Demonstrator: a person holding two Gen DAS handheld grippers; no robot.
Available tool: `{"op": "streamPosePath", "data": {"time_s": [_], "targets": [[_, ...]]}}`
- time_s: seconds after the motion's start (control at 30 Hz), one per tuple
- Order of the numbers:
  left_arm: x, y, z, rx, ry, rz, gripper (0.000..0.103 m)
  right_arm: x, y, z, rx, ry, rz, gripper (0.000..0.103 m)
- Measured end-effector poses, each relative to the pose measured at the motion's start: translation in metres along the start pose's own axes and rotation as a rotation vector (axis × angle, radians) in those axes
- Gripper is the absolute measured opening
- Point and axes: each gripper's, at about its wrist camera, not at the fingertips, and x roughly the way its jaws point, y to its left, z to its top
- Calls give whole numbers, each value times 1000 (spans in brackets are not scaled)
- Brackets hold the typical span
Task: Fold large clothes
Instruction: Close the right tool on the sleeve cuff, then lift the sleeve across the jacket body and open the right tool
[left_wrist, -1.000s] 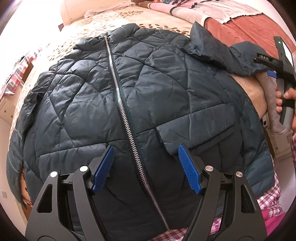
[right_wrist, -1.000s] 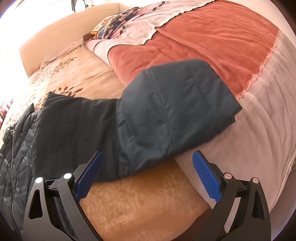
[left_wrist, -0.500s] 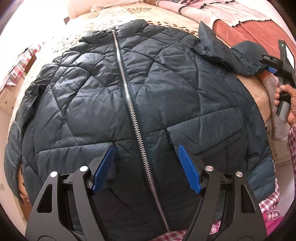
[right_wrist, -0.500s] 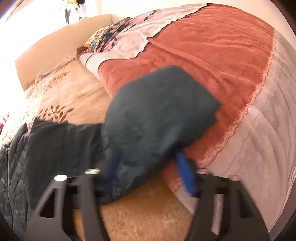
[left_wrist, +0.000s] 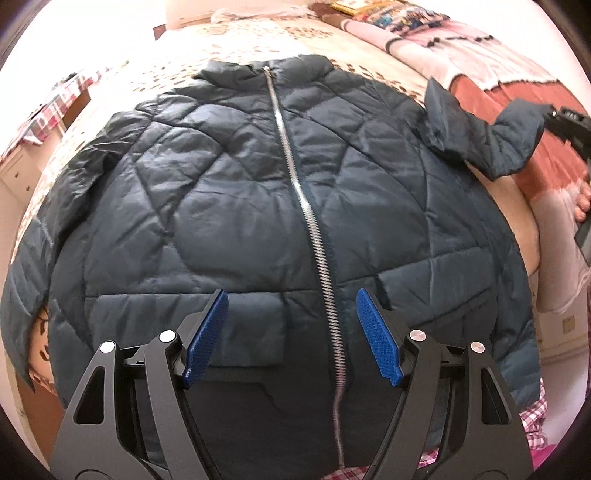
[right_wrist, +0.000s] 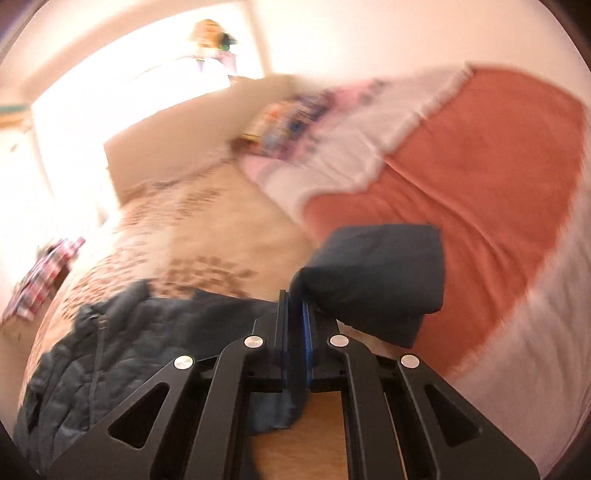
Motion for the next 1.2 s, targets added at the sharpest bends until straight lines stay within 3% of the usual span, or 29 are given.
{"op": "streamPosePath", "data": {"time_s": [0.13, 0.33, 0.67, 0.87, 1.03, 1.2], "targets": [[-10, 21, 5, -38, -42, 10, 71, -17, 66, 15, -131, -39, 144, 7], [-25, 66, 11, -138, -110, 23, 71, -31, 154, 12, -276, -20, 337, 7], [-36, 128, 4, -245, -171, 57, 71, -15, 280, -56, -355, 204, 625, 7], [-35, 153, -5, -300, -178, 53, 72, 17, 323, -101, -284, 394, 697, 7], [-32, 160, -9, -303, -170, 56, 72, 43, 329, -134, -204, 528, 683, 7], [-29, 157, -1, -295, -171, 43, 72, 56, 331, -159, -246, 617, 649, 8]]}}
